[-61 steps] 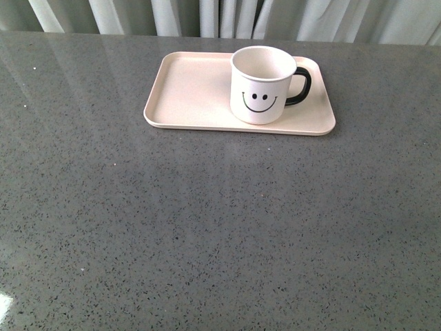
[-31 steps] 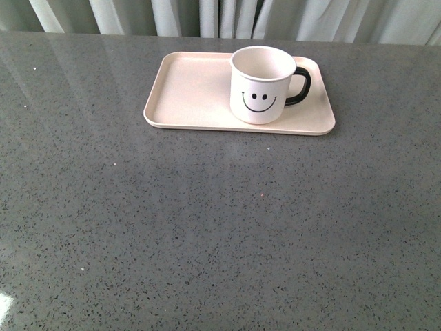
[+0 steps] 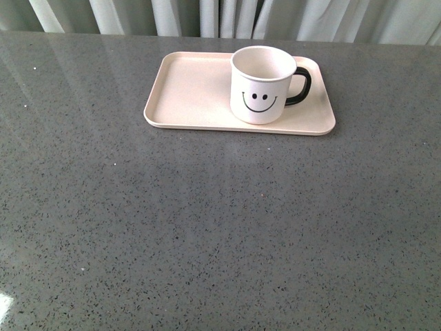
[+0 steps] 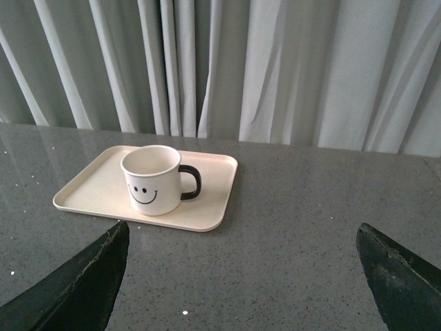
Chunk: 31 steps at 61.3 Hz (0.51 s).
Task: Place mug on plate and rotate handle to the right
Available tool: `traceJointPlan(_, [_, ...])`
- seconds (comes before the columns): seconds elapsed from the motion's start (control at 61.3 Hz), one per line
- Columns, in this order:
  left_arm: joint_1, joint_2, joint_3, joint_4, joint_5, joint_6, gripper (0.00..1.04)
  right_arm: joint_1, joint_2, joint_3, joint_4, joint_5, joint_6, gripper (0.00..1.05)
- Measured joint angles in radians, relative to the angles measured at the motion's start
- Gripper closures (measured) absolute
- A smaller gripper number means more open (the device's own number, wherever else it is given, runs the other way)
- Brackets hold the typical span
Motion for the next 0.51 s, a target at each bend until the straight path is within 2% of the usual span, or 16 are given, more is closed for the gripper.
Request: traceJointPlan(0.506, [0.000,0.000,0.000,0.000,0.000,0.000,0.09,0.000,0.000,0.000,0.000,0.000,0.000,0.09])
